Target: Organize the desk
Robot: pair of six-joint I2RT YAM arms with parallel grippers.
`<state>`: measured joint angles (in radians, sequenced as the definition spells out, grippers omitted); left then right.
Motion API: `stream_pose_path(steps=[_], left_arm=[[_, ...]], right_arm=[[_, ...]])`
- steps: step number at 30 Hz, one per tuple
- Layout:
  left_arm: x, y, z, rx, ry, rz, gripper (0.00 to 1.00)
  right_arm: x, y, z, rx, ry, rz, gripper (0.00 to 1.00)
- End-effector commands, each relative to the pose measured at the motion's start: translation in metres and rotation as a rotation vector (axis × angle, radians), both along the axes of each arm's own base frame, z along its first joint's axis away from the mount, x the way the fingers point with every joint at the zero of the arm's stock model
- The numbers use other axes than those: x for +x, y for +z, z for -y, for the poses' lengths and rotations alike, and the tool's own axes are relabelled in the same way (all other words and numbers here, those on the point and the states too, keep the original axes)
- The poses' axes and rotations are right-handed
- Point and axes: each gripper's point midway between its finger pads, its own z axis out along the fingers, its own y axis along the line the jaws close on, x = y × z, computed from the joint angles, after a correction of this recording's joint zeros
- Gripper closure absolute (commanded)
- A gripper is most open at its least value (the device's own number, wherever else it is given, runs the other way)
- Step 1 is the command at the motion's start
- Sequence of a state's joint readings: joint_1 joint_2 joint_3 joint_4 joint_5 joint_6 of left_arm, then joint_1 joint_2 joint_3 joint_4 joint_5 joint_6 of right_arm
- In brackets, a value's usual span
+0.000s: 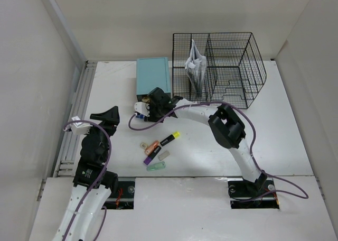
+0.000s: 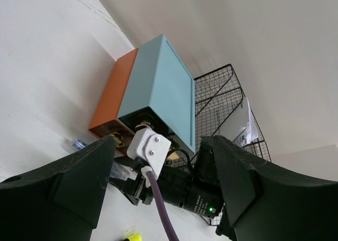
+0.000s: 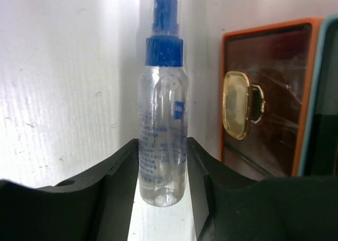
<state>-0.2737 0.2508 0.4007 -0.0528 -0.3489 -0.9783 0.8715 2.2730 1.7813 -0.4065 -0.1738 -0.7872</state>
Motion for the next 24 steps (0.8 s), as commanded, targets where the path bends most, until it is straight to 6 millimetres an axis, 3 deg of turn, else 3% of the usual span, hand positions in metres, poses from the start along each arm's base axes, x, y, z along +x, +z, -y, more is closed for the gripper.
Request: stream_pose_path(steps=[1, 5, 7, 8, 10, 15, 16, 18, 19, 22, 23, 24], left_arm=[[-0.005, 0.028, -0.001, -0.009, -0.003, 0.072, 0.28], [-0.005, 0.031, 0.002, -0.012, -0.021, 0.082, 0.28], [-0.004, 0.026, 0.003, -0.009, -0.021, 0.074, 0.28], [-0.004, 0.026, 0.003, -0.009, -0.021, 0.074, 0.28], [-0.004, 0.026, 0.003, -0.009, -0.021, 0.074, 0.28], [0.0, 0.008, 0.004, 0.001, -0.022, 0.035, 0.28], [0.001, 0.01, 0.004, -0.001, -0.022, 0.044, 0.29], [0.003, 0.004, 0.005, -0.007, -0.022, 0.033, 0.29], [0.005, -0.001, 0.006, -0.004, -0.022, 0.023, 0.29], [0.009, -0.003, 0.005, -0.02, -0.01, 0.01, 0.3], [0.012, -0.002, 0.004, -0.021, -0.001, 0.016, 0.3], [0.014, -0.006, 0.005, -0.019, -0.001, 0.009, 0.31]], right_arm=[[-0.021, -0.001, 0.002, -0.015, 0.058, -0.074, 0.53], [-0.022, -0.003, 0.001, -0.015, 0.039, -0.091, 0.44], [-0.025, -0.009, 0.003, -0.029, 0.045, -0.115, 0.44], [-0.023, -0.002, -0.001, -0.019, 0.045, -0.106, 0.44], [-0.028, -0.012, -0.001, -0.03, 0.058, -0.143, 0.48], [-0.044, -0.019, 0.006, -0.062, 0.079, -0.219, 0.82], [-0.044, -0.008, 0.004, -0.042, 0.085, -0.211, 0.86], [-0.049, -0.004, 0.01, -0.046, 0.085, -0.215, 0.95], [-0.047, 0.017, 0.01, -0.014, 0.07, -0.185, 0.96], [-0.04, 0.05, 0.017, 0.029, -0.001, -0.115, 0.97], [-0.031, 0.083, 0.02, 0.066, -0.037, -0.043, 0.99], [-0.03, 0.094, 0.025, 0.072, -0.063, -0.023, 0.99]])
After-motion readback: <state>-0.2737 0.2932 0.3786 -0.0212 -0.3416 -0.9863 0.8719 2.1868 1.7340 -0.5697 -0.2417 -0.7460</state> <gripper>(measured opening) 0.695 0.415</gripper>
